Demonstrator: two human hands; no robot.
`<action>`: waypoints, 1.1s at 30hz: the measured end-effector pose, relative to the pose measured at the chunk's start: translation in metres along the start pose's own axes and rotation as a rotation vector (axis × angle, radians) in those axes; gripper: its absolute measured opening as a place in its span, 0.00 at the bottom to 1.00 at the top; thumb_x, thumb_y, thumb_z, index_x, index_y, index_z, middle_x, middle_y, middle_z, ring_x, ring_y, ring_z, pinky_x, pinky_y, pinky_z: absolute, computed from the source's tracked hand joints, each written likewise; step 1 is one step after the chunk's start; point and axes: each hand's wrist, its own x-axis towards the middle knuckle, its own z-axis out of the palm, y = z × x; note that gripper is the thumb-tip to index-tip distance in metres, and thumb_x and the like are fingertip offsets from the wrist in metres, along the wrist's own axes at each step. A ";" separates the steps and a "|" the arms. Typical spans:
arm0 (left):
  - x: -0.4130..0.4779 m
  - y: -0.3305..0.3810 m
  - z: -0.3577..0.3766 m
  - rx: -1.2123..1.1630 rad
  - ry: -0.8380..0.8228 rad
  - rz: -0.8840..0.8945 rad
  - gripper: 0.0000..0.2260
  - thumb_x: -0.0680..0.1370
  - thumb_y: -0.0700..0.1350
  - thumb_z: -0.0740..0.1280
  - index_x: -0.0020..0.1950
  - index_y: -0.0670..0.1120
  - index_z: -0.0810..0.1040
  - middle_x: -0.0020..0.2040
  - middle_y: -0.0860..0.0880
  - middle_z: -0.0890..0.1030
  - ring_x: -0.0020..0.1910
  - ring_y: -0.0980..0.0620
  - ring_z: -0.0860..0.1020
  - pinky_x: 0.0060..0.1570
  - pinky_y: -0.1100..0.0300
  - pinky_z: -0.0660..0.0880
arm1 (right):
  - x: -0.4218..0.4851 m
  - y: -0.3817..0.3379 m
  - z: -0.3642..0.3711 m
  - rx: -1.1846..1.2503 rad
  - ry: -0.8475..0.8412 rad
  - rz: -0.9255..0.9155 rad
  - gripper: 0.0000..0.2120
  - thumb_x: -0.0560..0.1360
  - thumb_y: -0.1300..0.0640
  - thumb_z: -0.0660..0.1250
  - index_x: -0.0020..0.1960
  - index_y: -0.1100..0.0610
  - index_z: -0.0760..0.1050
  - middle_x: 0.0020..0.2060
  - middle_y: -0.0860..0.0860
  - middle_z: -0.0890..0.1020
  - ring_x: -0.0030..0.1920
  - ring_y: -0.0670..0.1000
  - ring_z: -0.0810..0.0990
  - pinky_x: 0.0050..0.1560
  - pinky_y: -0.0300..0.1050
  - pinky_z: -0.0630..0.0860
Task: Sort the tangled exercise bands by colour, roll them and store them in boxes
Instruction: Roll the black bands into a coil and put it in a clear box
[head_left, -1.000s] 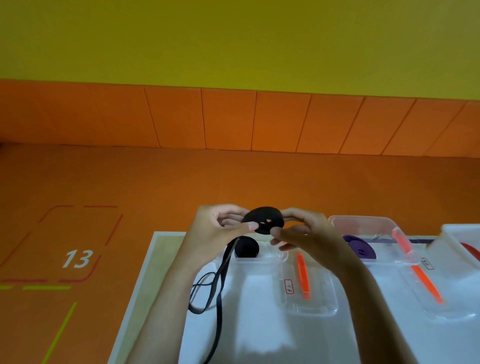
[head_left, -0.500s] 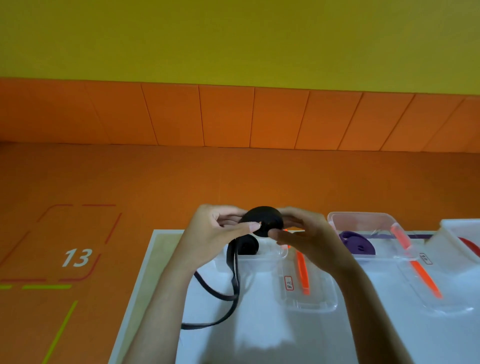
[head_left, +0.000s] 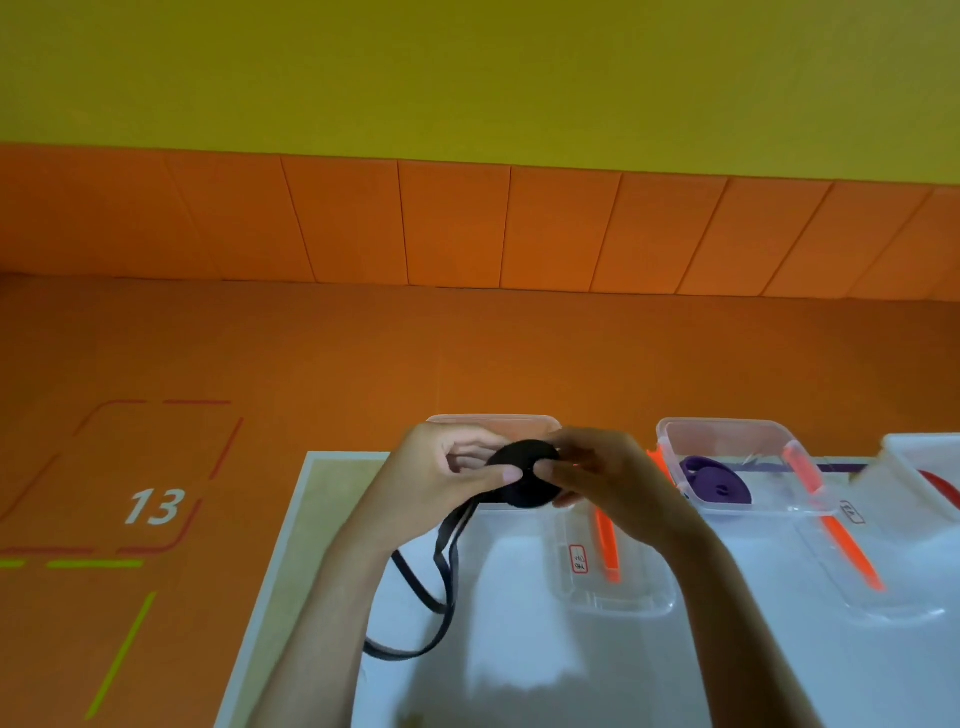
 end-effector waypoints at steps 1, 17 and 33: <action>-0.001 -0.001 0.001 -0.011 0.001 0.005 0.09 0.78 0.42 0.78 0.57 0.49 0.88 0.52 0.53 0.89 0.54 0.54 0.87 0.53 0.66 0.81 | 0.000 0.000 0.000 0.037 0.010 -0.009 0.10 0.74 0.48 0.71 0.54 0.50 0.83 0.46 0.47 0.88 0.47 0.51 0.89 0.43 0.43 0.85; -0.004 -0.010 -0.002 -0.100 0.063 -0.030 0.10 0.76 0.44 0.80 0.56 0.53 0.89 0.52 0.51 0.90 0.54 0.51 0.88 0.53 0.64 0.82 | -0.002 0.013 0.008 0.228 0.127 -0.135 0.08 0.75 0.57 0.72 0.54 0.52 0.85 0.51 0.52 0.88 0.53 0.56 0.88 0.49 0.45 0.85; -0.001 -0.013 -0.002 -0.211 0.172 -0.048 0.12 0.72 0.50 0.82 0.54 0.53 0.90 0.53 0.49 0.90 0.54 0.50 0.88 0.51 0.63 0.83 | -0.002 0.015 0.017 0.475 0.066 -0.076 0.17 0.76 0.48 0.76 0.50 0.59 0.75 0.58 0.62 0.85 0.58 0.66 0.85 0.54 0.55 0.85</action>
